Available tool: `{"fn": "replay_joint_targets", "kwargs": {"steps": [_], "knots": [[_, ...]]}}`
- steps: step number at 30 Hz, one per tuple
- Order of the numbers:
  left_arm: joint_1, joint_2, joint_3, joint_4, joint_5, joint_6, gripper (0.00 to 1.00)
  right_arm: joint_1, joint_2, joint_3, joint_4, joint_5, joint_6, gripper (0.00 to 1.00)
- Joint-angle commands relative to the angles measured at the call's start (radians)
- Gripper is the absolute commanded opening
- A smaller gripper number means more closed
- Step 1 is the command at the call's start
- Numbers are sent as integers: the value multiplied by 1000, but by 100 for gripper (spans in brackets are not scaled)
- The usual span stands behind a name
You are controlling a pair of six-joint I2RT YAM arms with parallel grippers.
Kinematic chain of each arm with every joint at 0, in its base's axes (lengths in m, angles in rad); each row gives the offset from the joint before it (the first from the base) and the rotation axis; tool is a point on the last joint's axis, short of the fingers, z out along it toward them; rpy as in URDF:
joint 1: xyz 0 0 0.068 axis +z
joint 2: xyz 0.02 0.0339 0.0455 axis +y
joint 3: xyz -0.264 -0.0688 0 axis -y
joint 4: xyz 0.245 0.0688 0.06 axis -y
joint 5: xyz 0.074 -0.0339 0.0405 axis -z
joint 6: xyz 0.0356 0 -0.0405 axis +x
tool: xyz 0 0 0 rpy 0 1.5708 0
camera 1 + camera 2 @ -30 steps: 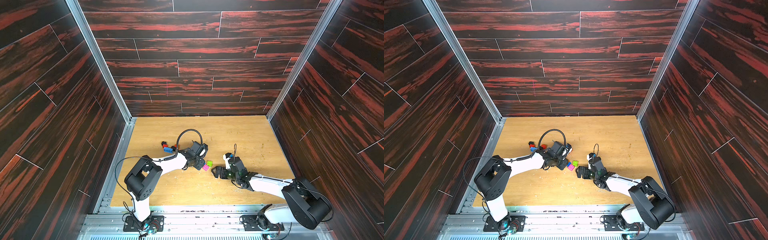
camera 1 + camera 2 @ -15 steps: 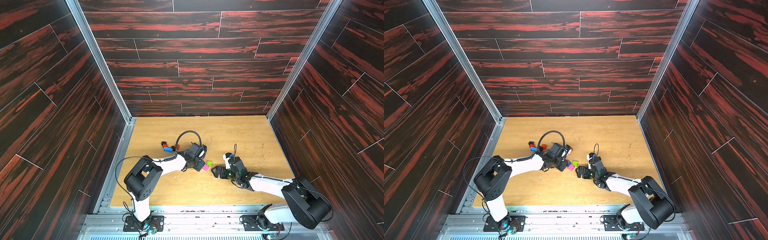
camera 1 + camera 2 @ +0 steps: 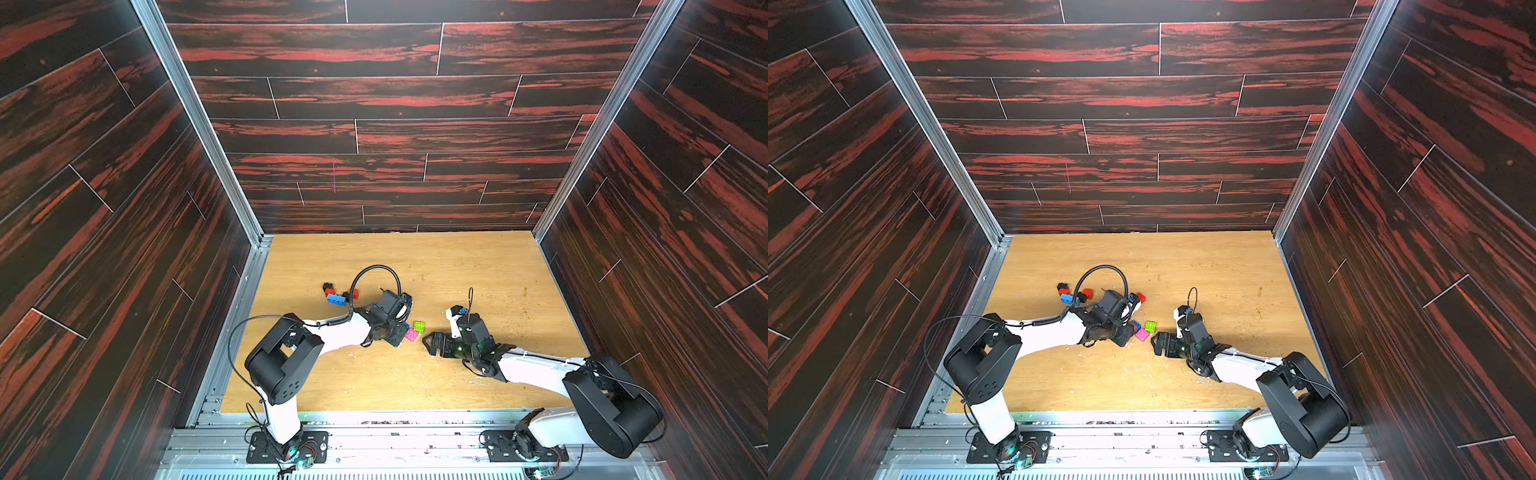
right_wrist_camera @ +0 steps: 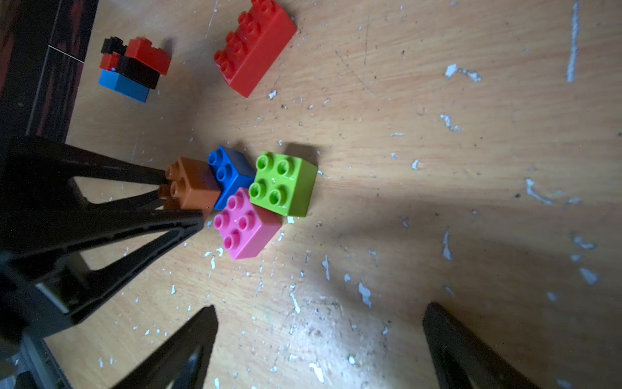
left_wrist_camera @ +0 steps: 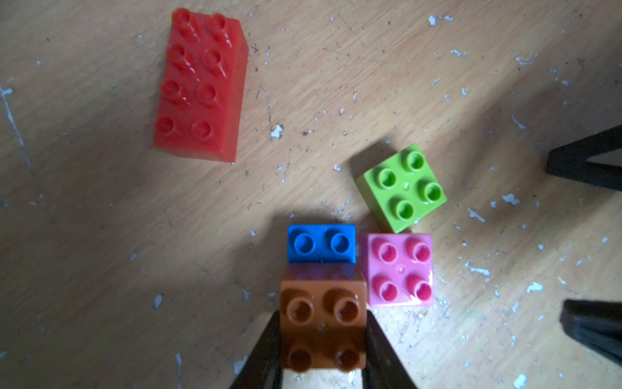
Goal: Assemble the letter v with lego
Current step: Assemble the lego brick with the lego brick.
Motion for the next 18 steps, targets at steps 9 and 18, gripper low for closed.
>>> {"fn": "replay_joint_targets", "kwargs": {"steps": [9, 18], "knots": [[-2, 43, 54, -210, -104, -17, 8, -2, 27, -19, -23, -52, 26, 98], [13, 18, 85, -307, -197, -49, 7, -2, 28, -16, -19, -69, 13, 98]]}}
